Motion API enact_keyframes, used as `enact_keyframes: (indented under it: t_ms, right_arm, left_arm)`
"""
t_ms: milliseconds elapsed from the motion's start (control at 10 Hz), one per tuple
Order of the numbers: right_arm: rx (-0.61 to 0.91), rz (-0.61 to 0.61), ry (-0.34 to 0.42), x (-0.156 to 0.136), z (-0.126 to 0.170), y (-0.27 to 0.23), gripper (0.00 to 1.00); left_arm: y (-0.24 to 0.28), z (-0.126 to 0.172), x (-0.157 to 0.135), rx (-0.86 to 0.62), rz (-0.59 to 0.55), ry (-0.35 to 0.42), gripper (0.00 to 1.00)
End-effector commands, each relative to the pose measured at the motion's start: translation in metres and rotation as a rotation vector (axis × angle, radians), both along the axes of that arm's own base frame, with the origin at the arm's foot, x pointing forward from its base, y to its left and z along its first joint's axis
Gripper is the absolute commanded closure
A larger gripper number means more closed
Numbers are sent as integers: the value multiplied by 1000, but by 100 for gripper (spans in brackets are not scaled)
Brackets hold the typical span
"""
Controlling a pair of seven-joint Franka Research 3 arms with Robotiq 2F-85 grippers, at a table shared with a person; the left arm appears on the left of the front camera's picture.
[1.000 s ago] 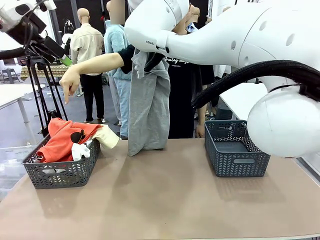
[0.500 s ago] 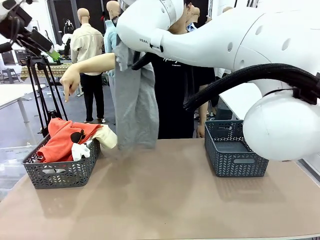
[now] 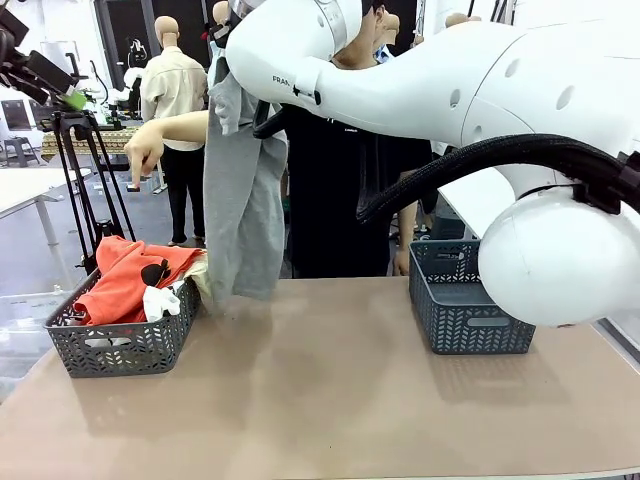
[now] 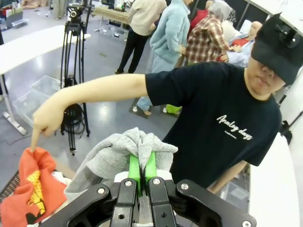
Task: Sort the tops and bottoms.
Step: Sort the clothes according to human instructions.
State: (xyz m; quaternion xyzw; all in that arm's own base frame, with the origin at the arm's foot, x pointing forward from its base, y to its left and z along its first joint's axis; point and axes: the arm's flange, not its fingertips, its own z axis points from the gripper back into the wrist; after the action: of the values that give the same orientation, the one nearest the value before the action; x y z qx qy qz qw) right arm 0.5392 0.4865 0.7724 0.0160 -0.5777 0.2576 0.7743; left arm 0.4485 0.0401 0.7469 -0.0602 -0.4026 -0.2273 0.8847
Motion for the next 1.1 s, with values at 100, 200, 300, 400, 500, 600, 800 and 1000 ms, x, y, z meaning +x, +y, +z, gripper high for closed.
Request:
enact_keyframes:
  t_ms: [100,200,300,400,500,600,800,1000]
  right_arm:
    - [-12,-11,-6,-4,2,0,100]
    - [-12,-11,-6,-4,2,0,100]
    - [-2,-3,1,1,0,-1,100]
    - [26,100,-102,11,30,43,100]
    - [64,160,-195,16,58,74,100]
    - [134,225,-274,19,82,98,100]
    - [300,370,-330,14,104,142,100]
    - [431,413,-277,14,85,162,100]
  left_arm:
    - [-1,1,0,1,-1,-2,0]
    - [-1,1,0,1,-1,-2,0]
    - [-1,1,0,1,-1,-2,0]
    - [-1,1,0,1,-1,-2,0]
    - [-1,1,0,1,-1,-2,0]
    - [-1,1,0,1,-1,-2,0]
    - [-1,1,0,1,-1,-2,0]
    - [-1,1,0,1,-1,-2,0]
